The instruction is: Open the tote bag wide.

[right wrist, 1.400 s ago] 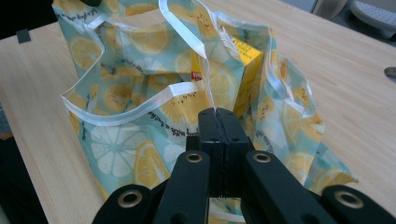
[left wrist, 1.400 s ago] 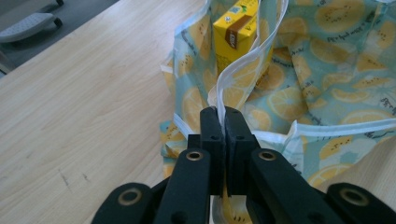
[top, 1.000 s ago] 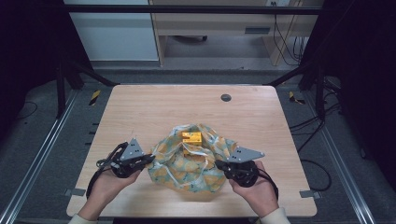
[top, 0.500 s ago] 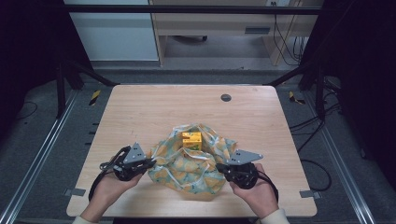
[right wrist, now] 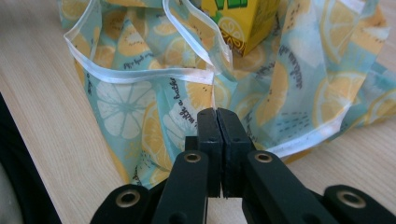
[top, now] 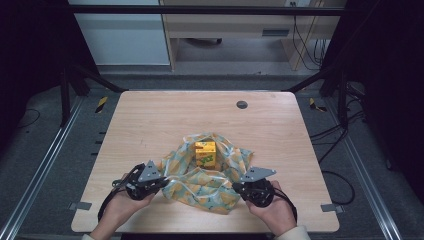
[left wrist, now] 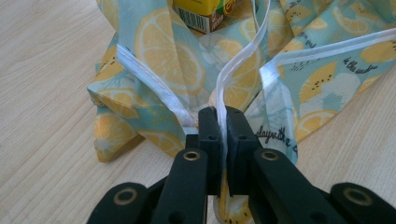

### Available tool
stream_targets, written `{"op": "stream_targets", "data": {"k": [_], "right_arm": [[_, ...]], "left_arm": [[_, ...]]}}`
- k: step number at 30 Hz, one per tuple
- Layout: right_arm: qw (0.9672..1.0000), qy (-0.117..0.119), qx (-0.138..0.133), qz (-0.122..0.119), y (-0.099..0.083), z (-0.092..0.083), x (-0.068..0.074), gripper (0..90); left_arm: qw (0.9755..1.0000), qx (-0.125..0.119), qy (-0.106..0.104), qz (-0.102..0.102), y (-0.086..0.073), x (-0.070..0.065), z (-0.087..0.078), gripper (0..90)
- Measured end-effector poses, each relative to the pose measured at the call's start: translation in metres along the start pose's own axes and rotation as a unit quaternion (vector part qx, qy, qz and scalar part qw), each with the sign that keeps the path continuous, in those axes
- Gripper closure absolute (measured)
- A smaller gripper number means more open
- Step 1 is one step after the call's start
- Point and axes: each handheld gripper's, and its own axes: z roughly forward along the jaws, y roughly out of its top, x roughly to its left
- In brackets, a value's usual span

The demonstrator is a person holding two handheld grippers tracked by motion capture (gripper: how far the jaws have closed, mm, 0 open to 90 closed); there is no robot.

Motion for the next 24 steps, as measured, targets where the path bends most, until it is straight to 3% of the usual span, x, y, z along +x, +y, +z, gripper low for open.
{"op": "stream_targets", "data": {"k": [13, 18, 21, 24], "right_arm": [[0.9995, -0.001, 0.031, 0.012, -0.018, 0.008, -0.005, 89.9], [0.9995, -0.001, 0.028, 0.013, -0.02, 0.007, -0.007, 89.2], [0.9997, -0.001, 0.02, 0.016, -0.018, 0.005, -0.006, 82.6], [0.9999, -0.009, -0.001, 0.009, -0.005, -0.008, -0.005, 69.2]], "left_arm": [[0.9998, 0.016, -0.004, 0.007, -0.008, -0.004, 0.006, 86.4], [0.9998, 0.017, -0.003, 0.008, -0.009, -0.006, 0.007, 86.2], [0.9999, 0.012, -0.003, 0.007, -0.009, -0.007, 0.007, 86.2], [0.9999, 0.013, -0.003, 0.01, -0.009, -0.007, 0.007, 85.5]]}}
